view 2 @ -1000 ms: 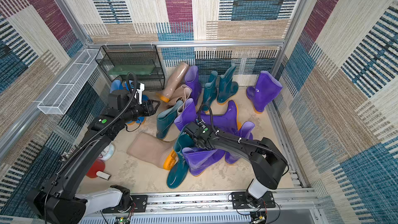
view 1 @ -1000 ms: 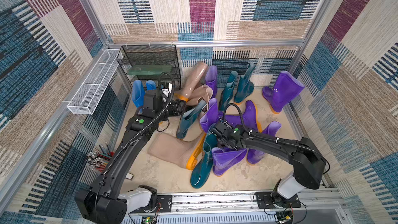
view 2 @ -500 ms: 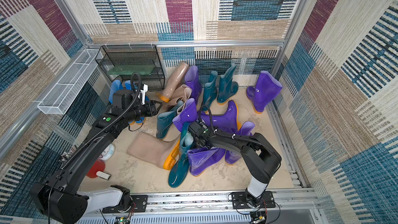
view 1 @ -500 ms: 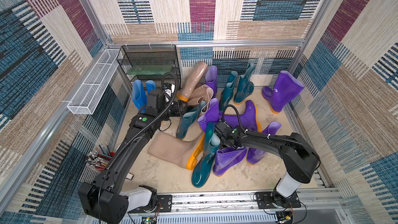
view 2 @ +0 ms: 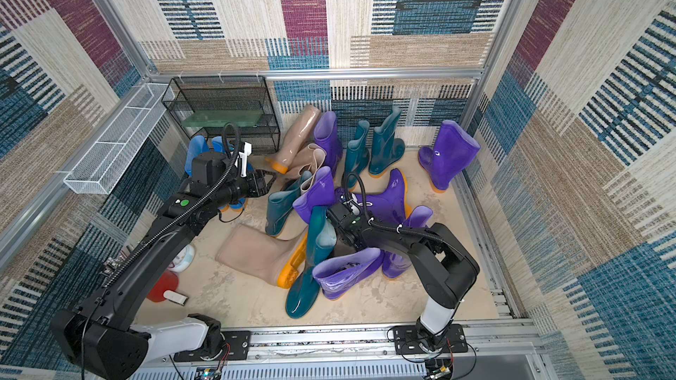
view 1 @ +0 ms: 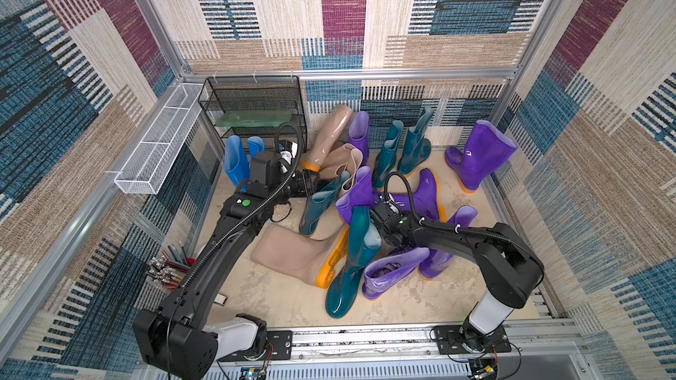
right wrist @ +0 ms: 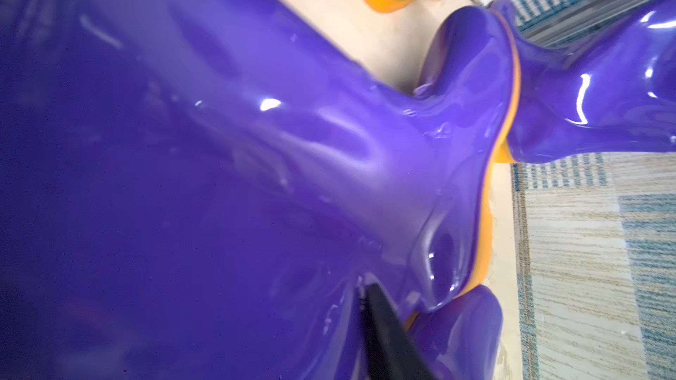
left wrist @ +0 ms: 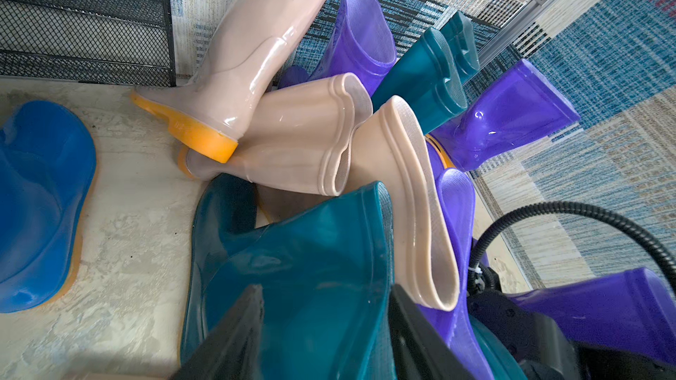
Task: Match and arrange rain boots in pairs
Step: Pair a pair of rain boots at the corner of the board.
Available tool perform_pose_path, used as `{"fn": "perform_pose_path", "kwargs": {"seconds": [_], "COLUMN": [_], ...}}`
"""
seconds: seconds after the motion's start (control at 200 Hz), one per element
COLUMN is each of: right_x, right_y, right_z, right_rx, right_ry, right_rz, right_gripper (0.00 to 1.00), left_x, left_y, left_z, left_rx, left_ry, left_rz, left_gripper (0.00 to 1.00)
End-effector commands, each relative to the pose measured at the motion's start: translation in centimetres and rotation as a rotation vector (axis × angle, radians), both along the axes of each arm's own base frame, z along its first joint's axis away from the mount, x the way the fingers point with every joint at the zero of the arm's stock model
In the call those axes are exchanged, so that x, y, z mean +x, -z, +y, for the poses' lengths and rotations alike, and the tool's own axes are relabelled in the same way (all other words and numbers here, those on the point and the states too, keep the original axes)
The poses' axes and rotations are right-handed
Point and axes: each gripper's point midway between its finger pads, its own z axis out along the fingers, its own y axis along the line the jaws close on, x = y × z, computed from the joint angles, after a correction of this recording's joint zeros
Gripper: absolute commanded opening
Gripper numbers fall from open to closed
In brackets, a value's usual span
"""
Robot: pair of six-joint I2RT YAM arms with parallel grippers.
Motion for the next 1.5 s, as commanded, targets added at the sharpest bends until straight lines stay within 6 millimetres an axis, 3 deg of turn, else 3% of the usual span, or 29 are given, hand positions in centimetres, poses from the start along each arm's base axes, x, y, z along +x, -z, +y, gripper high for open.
{"fn": "perform_pose_path", "kwargs": {"seconds": [0.0,0.09,0.346,0.496,0.726,0.942,1.047,1.297,1.492], "right_x": [1.1,1.3,2.2,3.1,4.7,6.4,7.6,11.2,13.3], "right_y": [-2.1,-3.7,-9.6,-11.8,-12.6,-14.2,-14.8,-13.7,-14.5], "right_z": [-0.3,-1.3,-6.8,-9.9,-12.7,-11.9,-12.6,-17.0,-19.5], "right_rx": [0.051,0.095,0.334,0.505,0.655,0.691,0.693,0.595,0.571], "right_ry": [0.039,0.074,0.219,0.246,0.238,0.107,0.062,0.172,0.223], "right_rz": [-0.093,-0.13,-0.276,-0.327,-0.354,-0.344,-0.362,-0.355,-0.391], "right_gripper": [0.12,0.0,0.0,0.0,0.0,0.0,0.0,0.04,0.05], "left_x": [0.1,0.1,0.0,-0.1,-0.3,-0.3,-0.3,-0.3,-0.2], "left_y": [-0.8,-0.8,-1.0,-1.2,-1.3,-1.4,-1.4,-1.4,-1.1], "left_z": [0.1,0.1,0.0,0.0,-0.2,-0.2,-0.3,-0.4,-0.5], "left_rx": [-0.006,-0.003,-0.008,-0.01,-0.016,-0.016,-0.02,-0.022,-0.019], "left_ry": [-0.007,-0.009,-0.003,-0.002,0.006,0.007,0.01,0.012,0.014], "left_rz": [-0.029,-0.031,-0.035,-0.04,-0.042,-0.043,-0.043,-0.043,-0.038], "left_gripper": [0.57,0.56,0.56,0.56,0.56,0.56,0.56,0.56,0.56]}}
